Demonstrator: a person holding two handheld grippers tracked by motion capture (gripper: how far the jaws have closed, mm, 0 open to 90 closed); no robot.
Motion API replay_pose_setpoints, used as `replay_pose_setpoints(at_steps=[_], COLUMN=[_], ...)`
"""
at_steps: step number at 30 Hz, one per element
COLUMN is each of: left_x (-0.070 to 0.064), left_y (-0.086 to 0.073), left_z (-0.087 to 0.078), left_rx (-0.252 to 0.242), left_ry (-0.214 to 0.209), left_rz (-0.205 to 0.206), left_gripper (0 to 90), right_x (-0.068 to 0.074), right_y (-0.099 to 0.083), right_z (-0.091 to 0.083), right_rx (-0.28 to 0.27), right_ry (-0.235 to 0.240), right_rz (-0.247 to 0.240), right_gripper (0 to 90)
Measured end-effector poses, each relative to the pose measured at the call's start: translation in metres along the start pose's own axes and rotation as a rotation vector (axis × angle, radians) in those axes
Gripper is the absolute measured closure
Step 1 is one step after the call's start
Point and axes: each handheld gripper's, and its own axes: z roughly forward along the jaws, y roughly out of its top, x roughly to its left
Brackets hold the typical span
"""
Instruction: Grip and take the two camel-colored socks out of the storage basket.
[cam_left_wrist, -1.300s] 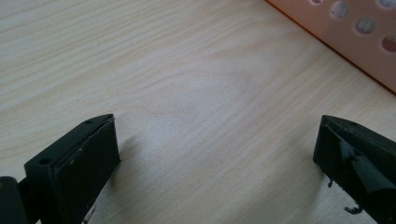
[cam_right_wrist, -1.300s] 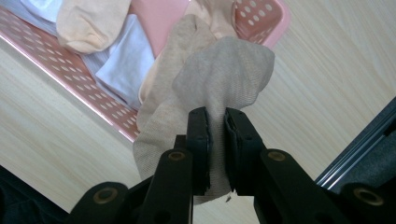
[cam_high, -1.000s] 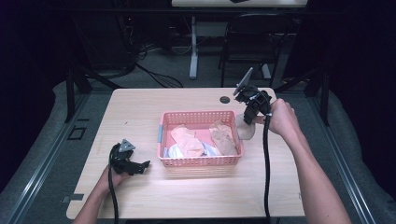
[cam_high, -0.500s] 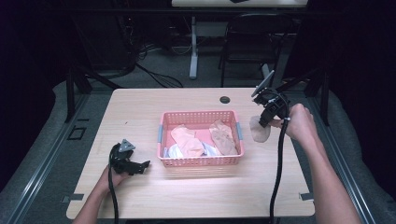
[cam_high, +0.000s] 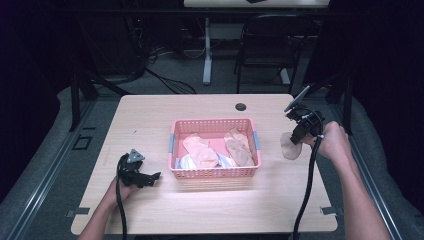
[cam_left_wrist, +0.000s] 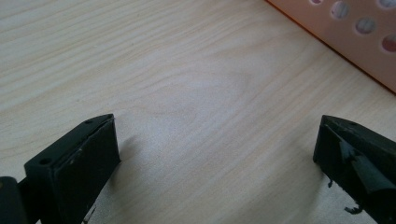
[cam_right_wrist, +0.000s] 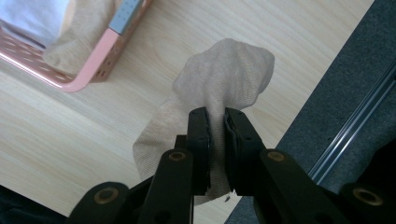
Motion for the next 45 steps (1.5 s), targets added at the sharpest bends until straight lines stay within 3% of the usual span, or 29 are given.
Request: replay_pose_setpoints(at_steps=[18, 26, 27, 30, 32, 35, 39, 41, 42, 44, 45], left_x=[0.0, 0.0, 0.0, 0.0, 0.0, 0.0, 0.0, 0.0, 0.0, 0.0, 0.0], left_y=[0.0, 0.0, 0.0, 0.0, 0.0, 0.0, 0.0, 0.0, 0.0, 0.0, 0.0], left_z=[0.0, 0.0, 0.0, 0.0, 0.0, 0.0, 0.0, 0.0, 0.0, 0.0, 0.0], left_rx=[0.0, 0.0, 0.0, 0.0, 0.0, 0.0, 0.0, 0.0, 0.0, 0.0, 0.0], left_ry=[0.0, 0.001, 0.0, 0.0, 0.001, 0.001, 0.001, 0.001, 0.001, 0.0, 0.0], left_rz=[0.0, 0.0, 0.0, -0.001, 0.0, 0.0, 0.0, 0.0, 0.001, 0.0, 0.0], left_gripper=[0.0, 0.0, 0.0, 0.0, 0.0, 0.0, 0.0, 0.0, 0.0, 0.0, 0.0], right_x=[-0.006, -0.005, -0.005, -0.005, -0.006, -0.009, -0.01, -0.012, -0.011, -0.012, -0.011], right_y=[-0.016, -0.023, -0.026, -0.028, -0.029, -0.031, -0.033, -0.033, -0.035, -0.035, -0.036], right_z=[0.05, 0.077, 0.084, 0.089, 0.096, 0.099, 0.1, 0.1, 0.102, 0.103, 0.104], right_rx=[0.015, 0.028, 0.027, 0.029, 0.064, 0.057, 0.06, 0.085, 0.063, 0.089, 0.074], right_ry=[0.06, 0.111, 0.135, 0.135, 0.133, 0.141, 0.147, 0.148, 0.152, 0.148, 0.147], right_rz=[0.057, 0.082, 0.085, 0.095, 0.08, 0.1, 0.12, 0.104, 0.13, 0.111, 0.128], right_gripper=[81.3, 81.2, 81.3, 81.3, 81.0, 80.7, 77.2, 73.7, 71.0, 64.8, 59.1])
